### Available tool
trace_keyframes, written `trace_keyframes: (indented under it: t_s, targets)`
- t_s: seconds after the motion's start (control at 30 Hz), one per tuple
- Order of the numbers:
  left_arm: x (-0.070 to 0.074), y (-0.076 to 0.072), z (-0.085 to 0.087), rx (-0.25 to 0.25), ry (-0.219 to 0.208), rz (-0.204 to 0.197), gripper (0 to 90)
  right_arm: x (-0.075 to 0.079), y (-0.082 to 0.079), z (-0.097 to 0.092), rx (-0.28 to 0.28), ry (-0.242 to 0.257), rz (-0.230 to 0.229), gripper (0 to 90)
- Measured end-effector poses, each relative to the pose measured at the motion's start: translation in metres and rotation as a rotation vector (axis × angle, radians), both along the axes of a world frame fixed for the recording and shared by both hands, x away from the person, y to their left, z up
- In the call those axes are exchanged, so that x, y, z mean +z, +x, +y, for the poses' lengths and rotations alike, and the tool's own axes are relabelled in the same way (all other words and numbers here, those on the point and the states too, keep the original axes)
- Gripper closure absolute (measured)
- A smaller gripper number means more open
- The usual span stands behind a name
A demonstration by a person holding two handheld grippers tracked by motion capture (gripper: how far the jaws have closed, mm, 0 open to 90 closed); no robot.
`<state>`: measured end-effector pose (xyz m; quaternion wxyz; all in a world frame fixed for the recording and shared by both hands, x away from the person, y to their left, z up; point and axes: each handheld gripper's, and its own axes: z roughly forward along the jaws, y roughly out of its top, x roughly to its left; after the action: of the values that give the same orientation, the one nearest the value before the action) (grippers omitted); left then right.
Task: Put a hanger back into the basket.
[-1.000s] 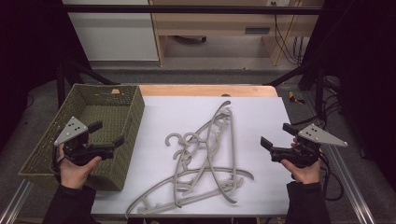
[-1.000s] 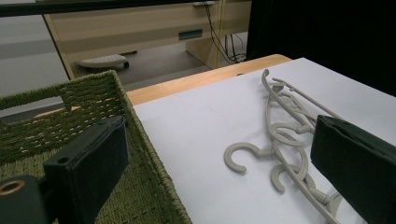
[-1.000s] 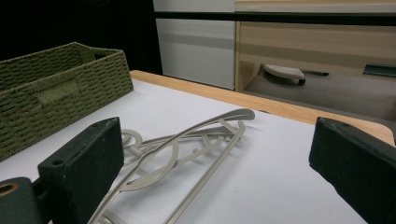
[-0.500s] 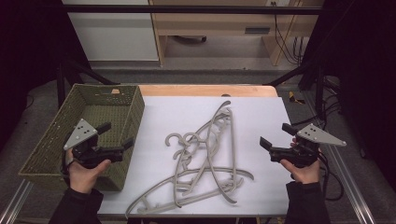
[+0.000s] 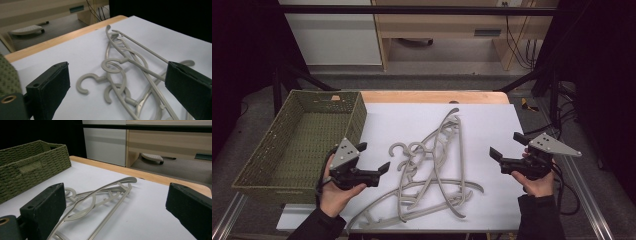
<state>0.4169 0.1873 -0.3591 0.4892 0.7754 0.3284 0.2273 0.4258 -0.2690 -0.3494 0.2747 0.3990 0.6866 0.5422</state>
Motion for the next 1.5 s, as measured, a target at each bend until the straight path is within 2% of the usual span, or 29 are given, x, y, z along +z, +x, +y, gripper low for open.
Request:
trace_keyframes:
  t_s: [0.1, 0.33, 0.43, 0.53, 0.7, 0.8, 0.9, 1.1, 1.27, 1.3, 1.37, 1.5]
  targets:
    - [-0.006, 0.0, -0.015, -0.024, 0.012, 0.02, 6.0, 0.0, 0.0, 0.001, -0.001, 0.001, 0.009, 3.0]
    - [-0.023, 0.001, -0.051, -0.088, 0.071, 0.086, 9.1, -0.001, 0.001, 0.003, 0.002, -0.005, 0.009, 3.0]
    - [-0.03, 0.001, -0.063, -0.116, 0.094, 0.125, 10.6, -0.002, 0.001, 0.004, 0.005, -0.005, 0.01, 3.0]
    - [-0.034, 0.004, -0.076, -0.14, 0.098, 0.165, 12.7, -0.003, 0.002, 0.006, 0.011, -0.013, 0.014, 2.9]
    - [-0.036, 0.01, -0.091, -0.143, 0.113, 0.211, 16.0, -0.002, 0.002, 0.007, 0.015, -0.012, 0.015, 2.9]
    - [-0.038, 0.012, -0.099, -0.157, 0.097, 0.246, 19.1, -0.002, 0.001, 0.006, 0.017, -0.009, 0.016, 3.0]
    - [-0.04, 0.012, -0.107, -0.168, 0.095, 0.26, 23.1, -0.001, 0.001, 0.006, 0.015, -0.01, 0.014, 3.0]
    - [-0.052, 0.014, -0.124, -0.187, 0.098, 0.329, 29.8, -0.001, 0.0, 0.005, 0.013, -0.007, 0.014, 2.9]
    - [-0.063, 0.015, -0.137, -0.193, 0.113, 0.358, 35.0, -0.001, 0.0, 0.005, 0.009, -0.008, 0.013, 2.9]
    - [-0.065, 0.015, -0.14, -0.197, 0.13, 0.361, 35.9, -0.001, 0.001, 0.005, 0.009, -0.009, 0.013, 2.9]
    - [-0.068, 0.015, -0.144, -0.201, 0.127, 0.371, 36.2, -0.001, 0.001, 0.005, 0.01, -0.01, 0.01, 2.9]
    - [-0.071, 0.017, -0.149, -0.184, 0.149, 0.384, 35.9, -0.001, 0.001, 0.005, 0.01, -0.01, 0.014, 2.9]
